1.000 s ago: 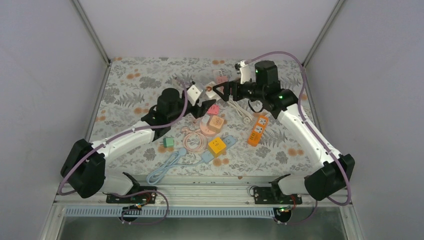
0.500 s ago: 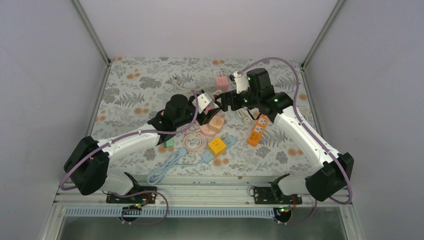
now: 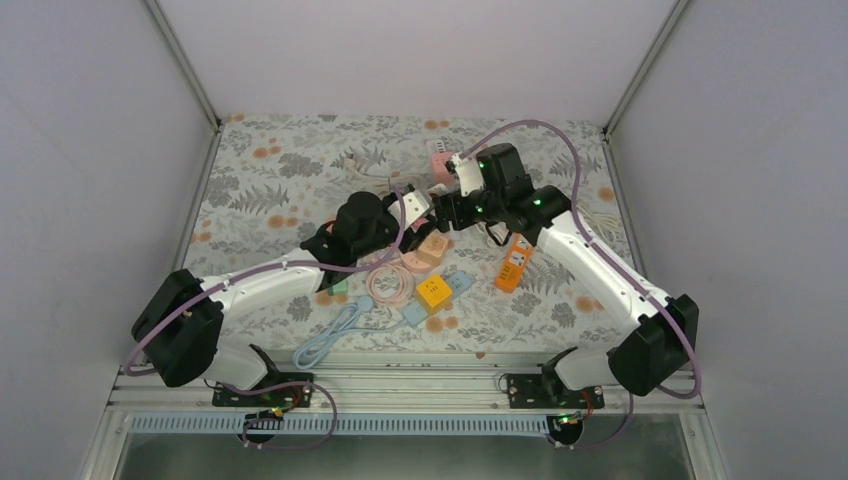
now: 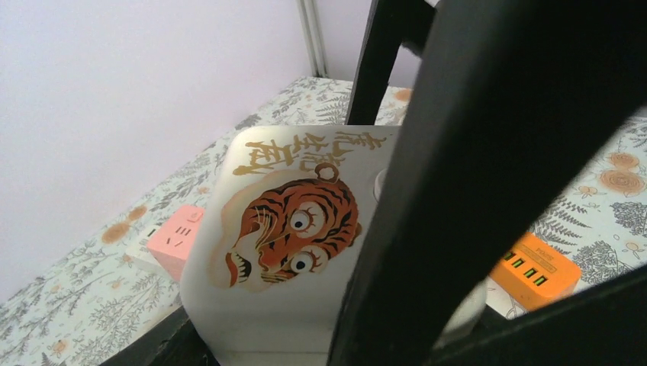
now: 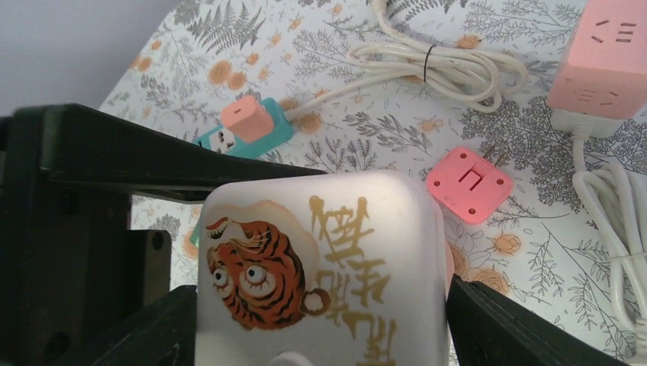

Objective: Insert the plug

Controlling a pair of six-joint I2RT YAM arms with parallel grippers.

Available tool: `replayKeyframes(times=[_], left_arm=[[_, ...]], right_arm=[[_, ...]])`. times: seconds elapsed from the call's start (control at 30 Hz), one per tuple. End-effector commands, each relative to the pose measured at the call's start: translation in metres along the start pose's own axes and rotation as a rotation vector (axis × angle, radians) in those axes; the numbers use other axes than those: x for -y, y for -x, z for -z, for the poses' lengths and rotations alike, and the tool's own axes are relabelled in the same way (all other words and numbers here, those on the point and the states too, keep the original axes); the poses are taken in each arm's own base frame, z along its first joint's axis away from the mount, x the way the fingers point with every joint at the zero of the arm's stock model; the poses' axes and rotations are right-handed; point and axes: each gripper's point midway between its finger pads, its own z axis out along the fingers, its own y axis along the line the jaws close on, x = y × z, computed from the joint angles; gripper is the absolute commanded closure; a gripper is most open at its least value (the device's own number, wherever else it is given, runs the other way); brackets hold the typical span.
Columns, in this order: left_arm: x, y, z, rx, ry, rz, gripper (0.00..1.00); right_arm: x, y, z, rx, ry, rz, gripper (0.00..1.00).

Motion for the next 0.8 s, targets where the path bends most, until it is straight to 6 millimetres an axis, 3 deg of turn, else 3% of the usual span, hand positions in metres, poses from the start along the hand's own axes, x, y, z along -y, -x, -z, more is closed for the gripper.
replayKeyframes(times=[0.0, 0.17, 0.3, 0.37, 0.43, 0.5, 0.57, 0.77], left_arm=[[0.004, 0.012, 0.002, 0.04, -0.011, -0.027, 0.64], [0.01, 0.009, 0.001, 0.033, -0.028, -0.019, 0.62], [0.009, 0.006, 0.002, 0.025, -0.025, -0.001, 0.6], [0.009, 0.008, 0.004, 0.031, -0.022, 0.011, 0.51], [0.004, 0.008, 0.007, 0.034, 0.007, 0.039, 0.3], [-0.001, 0.005, 0.01, 0.03, 0.037, 0.081, 0.16], [-0.003, -0.001, 0.014, 0.02, 0.048, 0.126, 0.08], [-0.007, -0.017, 0.031, 0.004, 0.067, 0.293, 0.04]], right_arm=[[0.002, -0.007, -0.011, -0.012, -0.018, 0.003, 0.2], [0.009, -0.008, -0.016, -0.006, -0.047, -0.013, 0.22], [0.015, -0.008, -0.016, 0.004, -0.08, -0.025, 0.39], [0.02, -0.009, -0.015, 0.013, -0.11, -0.034, 0.45], [0.028, -0.008, -0.012, 0.032, -0.152, -0.044, 0.47], [0.035, -0.01, -0.008, 0.042, -0.189, -0.051, 0.48], [0.041, -0.013, -0.003, 0.051, -0.217, -0.066, 0.49], [0.058, -0.045, -0.001, 0.012, -0.272, -0.118, 0.5]])
